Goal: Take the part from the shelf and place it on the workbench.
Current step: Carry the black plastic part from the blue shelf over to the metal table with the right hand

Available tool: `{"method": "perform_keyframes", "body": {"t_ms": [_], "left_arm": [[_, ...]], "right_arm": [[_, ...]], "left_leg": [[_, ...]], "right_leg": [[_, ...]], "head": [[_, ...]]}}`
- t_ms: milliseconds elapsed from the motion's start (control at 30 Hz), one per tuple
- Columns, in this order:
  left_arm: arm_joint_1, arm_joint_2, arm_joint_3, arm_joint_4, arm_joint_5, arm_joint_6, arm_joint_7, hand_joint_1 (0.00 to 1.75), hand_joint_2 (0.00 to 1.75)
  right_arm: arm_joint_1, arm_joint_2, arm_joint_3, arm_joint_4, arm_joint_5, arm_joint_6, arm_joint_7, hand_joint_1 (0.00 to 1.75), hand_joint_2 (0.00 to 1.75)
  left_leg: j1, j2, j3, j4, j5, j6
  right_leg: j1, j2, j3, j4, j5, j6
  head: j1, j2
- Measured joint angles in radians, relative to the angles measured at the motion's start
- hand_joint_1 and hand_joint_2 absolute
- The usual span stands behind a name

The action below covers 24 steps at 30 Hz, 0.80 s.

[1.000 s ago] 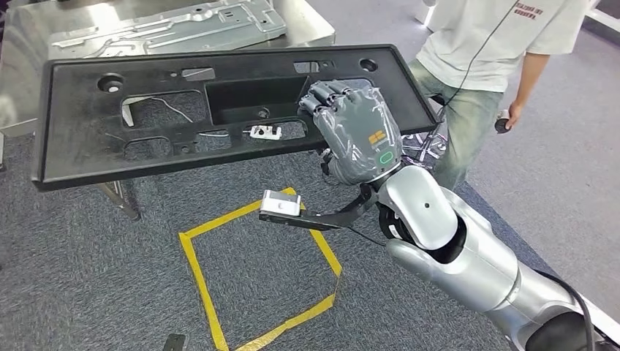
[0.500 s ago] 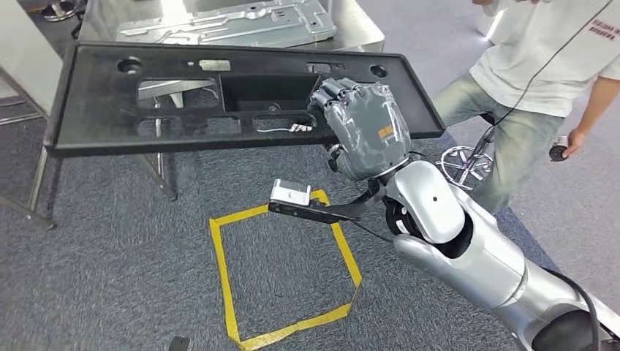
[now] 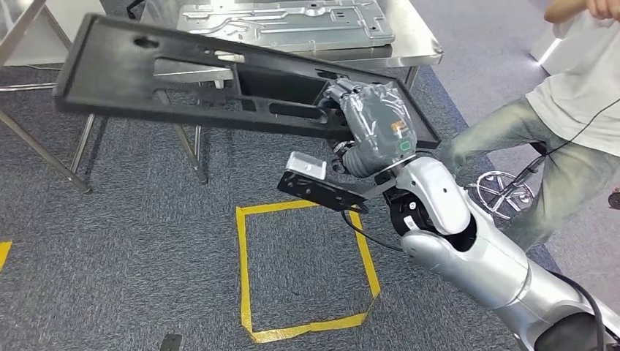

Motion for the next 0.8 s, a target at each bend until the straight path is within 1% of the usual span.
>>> {"method": "perform_keyframes", "body": {"t_ms": [33,67,100,133,167,200,233,267,300,400,433,500,667,767,800], "left_arm": [[-0.001,0.000,0.000,0.000,0.006,0.003,0.001,0.00,1.75],[-0.001,0.000,0.000,0.000,0.012,0.006,0.004,0.00,1.75],[-0.001,0.000,0.000,0.000,0.018,0.009,0.007,0.00,1.75],[-0.001,0.000,0.000,0.001,0.023,0.011,0.011,0.00,1.75],[-0.001,0.000,0.000,0.001,0.027,0.013,0.016,0.00,1.75],[-0.002,0.001,0.000,0.001,0.029,0.014,0.019,0.00,1.75],[-0.002,0.003,0.000,0.001,0.029,0.014,0.021,0.00,1.75],[-0.002,0.005,0.000,0.001,0.030,0.014,0.023,0.00,1.75],[-0.001,0.010,0.000,0.002,0.031,0.015,0.024,0.00,1.75],[0.002,0.022,0.000,0.003,0.036,0.016,0.025,0.00,1.75],[0.002,0.024,0.000,0.004,0.037,0.016,0.025,0.00,1.75],[0.002,0.027,0.000,0.005,0.038,0.017,0.025,0.00,1.75],[0.001,0.037,0.000,0.008,0.036,0.024,0.033,0.00,1.75],[0.002,0.042,0.000,0.009,0.034,0.029,0.039,0.00,1.75],[0.001,0.043,0.000,0.009,0.033,0.030,0.040,0.00,1.75]], "right_arm": [[0.001,-0.002,-0.004,0.009,-0.065,-0.013,0.003,1.75,1.75],[0.003,-0.003,-0.006,0.020,-0.142,-0.020,0.006,1.75,1.75],[0.002,-0.003,-0.007,0.030,-0.218,-0.025,0.010,1.75,1.75],[0.000,-0.004,-0.007,0.041,-0.281,-0.030,0.015,1.75,1.75],[-0.004,-0.006,-0.007,0.049,-0.320,-0.039,0.021,1.75,1.75],[-0.011,-0.008,-0.006,0.057,-0.331,-0.053,0.027,1.75,1.75],[-0.020,-0.011,-0.006,0.062,-0.322,-0.068,0.033,1.75,1.75],[-0.028,-0.014,-0.005,0.065,-0.307,-0.082,0.039,1.75,1.75],[-0.034,-0.017,-0.005,0.066,-0.293,-0.093,0.044,1.75,1.75],[-0.041,-0.027,-0.005,0.067,-0.280,-0.103,0.054,1.75,1.75],[-0.043,-0.031,-0.005,0.067,-0.279,-0.103,0.056,1.75,1.75],[-0.046,-0.037,-0.005,0.067,-0.279,-0.100,0.058,1.75,1.75],[-0.056,-0.057,-0.005,0.067,-0.270,-0.095,0.068,1.75,1.75],[-0.056,-0.070,-0.005,0.066,-0.258,-0.095,0.070,1.75,1.75],[-0.057,-0.074,-0.005,0.066,-0.255,-0.095,0.069,1.75,1.75]], "left_leg": [[-0.001,-0.005,0.000,0.001,0.000,0.002],[-0.002,-0.011,0.000,0.001,-0.001,0.003],[-0.003,-0.017,0.000,0.003,-0.002,0.003],[-0.003,-0.023,0.000,0.005,-0.002,0.003],[-0.003,-0.028,0.000,0.007,-0.003,0.002],[-0.004,-0.033,-0.001,0.009,-0.004,0.000],[-0.005,-0.037,-0.003,0.012,-0.005,-0.003],[-0.006,-0.040,-0.006,0.013,-0.004,-0.006],[-0.007,-0.042,-0.009,0.015,-0.005,-0.007],[-0.006,-0.044,-0.010,0.015,-0.005,-0.002],[-0.005,-0.044,-0.009,0.013,-0.004,-0.003],[-0.004,-0.043,-0.007,0.009,-0.003,-0.006],[-0.004,-0.043,-0.003,0.002,0.000,-0.012],[-0.004,-0.043,-0.002,0.000,0.000,-0.015],[-0.004,-0.042,-0.001,-0.001,0.000,-0.014]], "right_leg": [[0.000,0.008,-0.035,0.064,-0.022,0.000],[0.000,0.011,-0.059,0.105,-0.028,0.000],[0.000,0.012,-0.067,0.110,-0.015,-0.001],[0.000,0.013,-0.057,0.077,0.015,-0.003],[0.000,0.014,-0.031,0.014,0.055,-0.007],[0.001,0.017,-0.002,-0.054,0.085,-0.011],[0.002,0.020,0.022,-0.109,0.106,-0.014],[0.004,0.023,0.037,-0.144,0.115,-0.018],[0.005,0.025,0.041,-0.156,0.114,-0.019],[0.008,0.024,0.042,-0.162,0.117,-0.021],[0.009,0.025,0.042,-0.162,0.117,-0.023],[0.010,0.025,0.041,-0.162,0.117,-0.027],[0.010,0.025,0.041,-0.162,0.117,-0.031],[0.010,0.025,0.042,-0.161,0.116,-0.033],[0.010,0.025,0.043,-0.165,0.118,-0.032]], "head": [[0.001,0.000],[0.001,0.000],[0.001,0.000],[0.001,0.000],[0.001,0.000],[0.001,0.000],[0.000,0.000],[0.000,0.000],[-0.001,0.000],[0.000,0.000],[0.000,0.000],[-0.001,0.000],[-0.001,0.000],[-0.001,0.000],[-0.001,0.000]]}}
